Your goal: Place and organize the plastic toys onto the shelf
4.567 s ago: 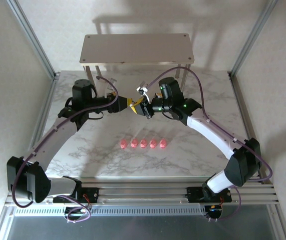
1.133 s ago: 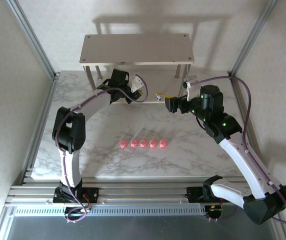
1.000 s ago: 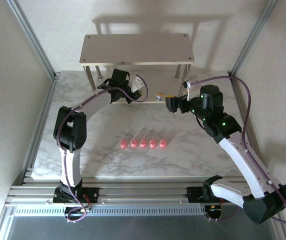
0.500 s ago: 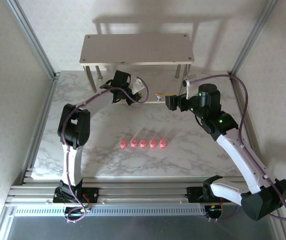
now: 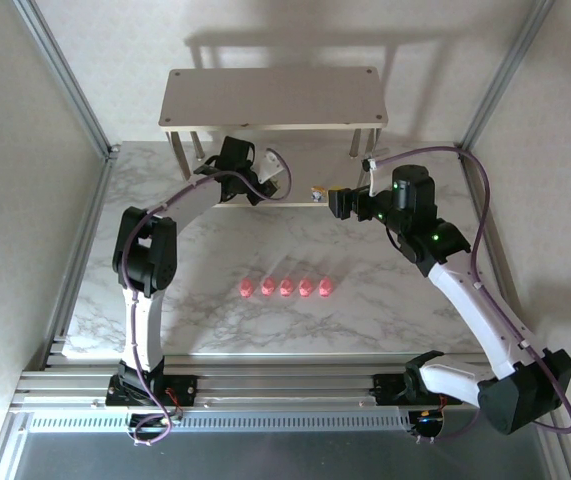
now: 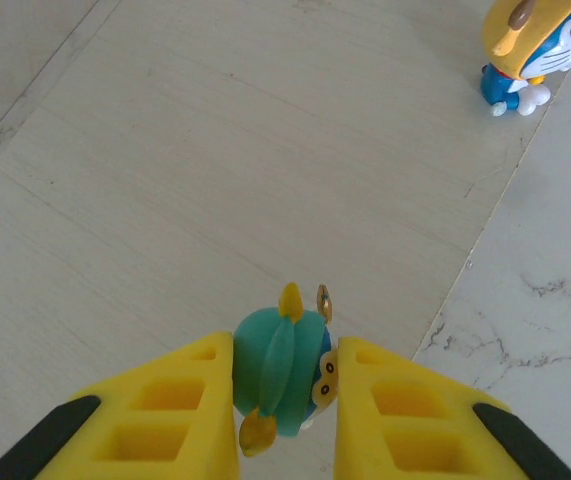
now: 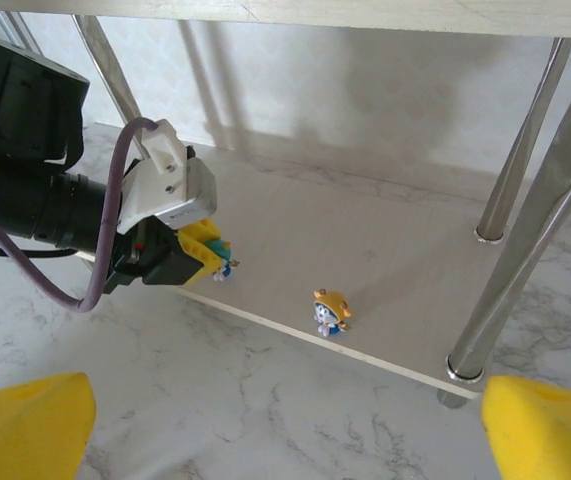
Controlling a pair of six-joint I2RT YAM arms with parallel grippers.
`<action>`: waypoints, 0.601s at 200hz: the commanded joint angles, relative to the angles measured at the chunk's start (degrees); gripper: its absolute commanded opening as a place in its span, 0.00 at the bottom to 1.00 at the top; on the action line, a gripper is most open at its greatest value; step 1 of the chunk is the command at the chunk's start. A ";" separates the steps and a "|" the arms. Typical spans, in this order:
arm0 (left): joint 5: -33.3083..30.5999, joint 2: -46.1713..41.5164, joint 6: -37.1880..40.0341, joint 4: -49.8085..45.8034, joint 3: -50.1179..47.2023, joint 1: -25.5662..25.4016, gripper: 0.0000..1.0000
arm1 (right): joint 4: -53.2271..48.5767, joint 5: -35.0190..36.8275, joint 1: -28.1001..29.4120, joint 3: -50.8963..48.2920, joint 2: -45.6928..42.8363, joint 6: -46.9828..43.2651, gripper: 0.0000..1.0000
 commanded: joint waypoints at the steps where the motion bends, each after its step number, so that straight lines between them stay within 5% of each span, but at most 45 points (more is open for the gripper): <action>1: 0.53 1.62 0.59 1.08 0.91 0.49 0.24 | 2.06 -0.99 -0.33 -0.29 0.58 0.67 0.99; 120: 1.03 2.88 0.04 3.68 -0.24 0.66 0.27 | 2.26 -1.28 -0.52 -0.47 1.50 1.13 0.99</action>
